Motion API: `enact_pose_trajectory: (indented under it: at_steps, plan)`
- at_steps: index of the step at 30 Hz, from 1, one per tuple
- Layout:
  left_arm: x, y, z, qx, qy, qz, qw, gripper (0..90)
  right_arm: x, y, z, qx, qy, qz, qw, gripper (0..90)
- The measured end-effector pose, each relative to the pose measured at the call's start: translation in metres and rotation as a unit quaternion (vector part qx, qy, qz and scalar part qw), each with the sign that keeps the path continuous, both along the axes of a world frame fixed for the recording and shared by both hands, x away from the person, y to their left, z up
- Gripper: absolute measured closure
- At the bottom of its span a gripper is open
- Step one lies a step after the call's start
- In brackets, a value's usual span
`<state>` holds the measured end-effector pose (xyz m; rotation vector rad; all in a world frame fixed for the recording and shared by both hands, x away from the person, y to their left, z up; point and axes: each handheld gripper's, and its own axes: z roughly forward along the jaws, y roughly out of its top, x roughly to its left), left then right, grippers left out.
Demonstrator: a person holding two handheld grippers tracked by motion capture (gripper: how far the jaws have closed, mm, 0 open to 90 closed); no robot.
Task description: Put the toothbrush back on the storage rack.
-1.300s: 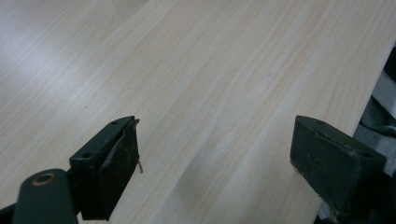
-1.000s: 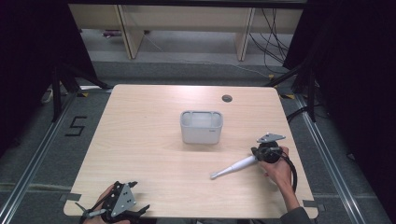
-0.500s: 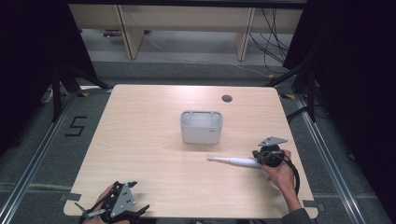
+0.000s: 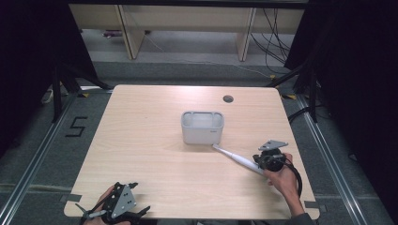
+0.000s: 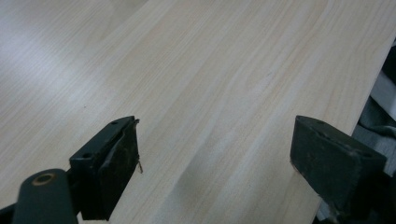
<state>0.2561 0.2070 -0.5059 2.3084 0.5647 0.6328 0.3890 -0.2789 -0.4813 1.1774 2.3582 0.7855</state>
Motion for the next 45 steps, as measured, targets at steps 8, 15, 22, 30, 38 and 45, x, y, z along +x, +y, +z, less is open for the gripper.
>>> enact_pose_trajectory:
  at_steps: [8,15,22,30,38,45]
  plan:
    - [0.000,0.000,0.000,-0.001,-0.002,-0.005,1.0000,14.9,-0.001,0.006,0.028,-0.015,0.035,0.058,0.9976,63.6]
    - [0.002,0.000,-0.001,0.006,-0.007,0.000,1.0000,14.9,0.011,0.031,0.039,-0.102,0.079,0.116,0.9848,50.1]
    - [0.002,0.001,0.000,0.003,-0.003,-0.006,1.0000,14.9,0.029,0.052,0.028,-0.152,0.107,0.143,0.9719,48.4]
    - [0.001,0.000,0.000,-0.002,0.000,-0.004,1.0000,14.9,0.036,0.061,0.022,-0.172,0.136,0.158,0.9628,56.1]
    - [0.002,0.000,-0.001,-0.003,0.000,-0.006,1.0000,14.9,0.044,0.059,0.017,-0.183,0.168,0.172,0.9532,62.2]
    - [0.002,0.000,-0.001,-0.002,0.001,-0.005,1.0000,14.9,0.049,0.059,0.012,-0.189,0.183,0.179,0.9480,63.9]
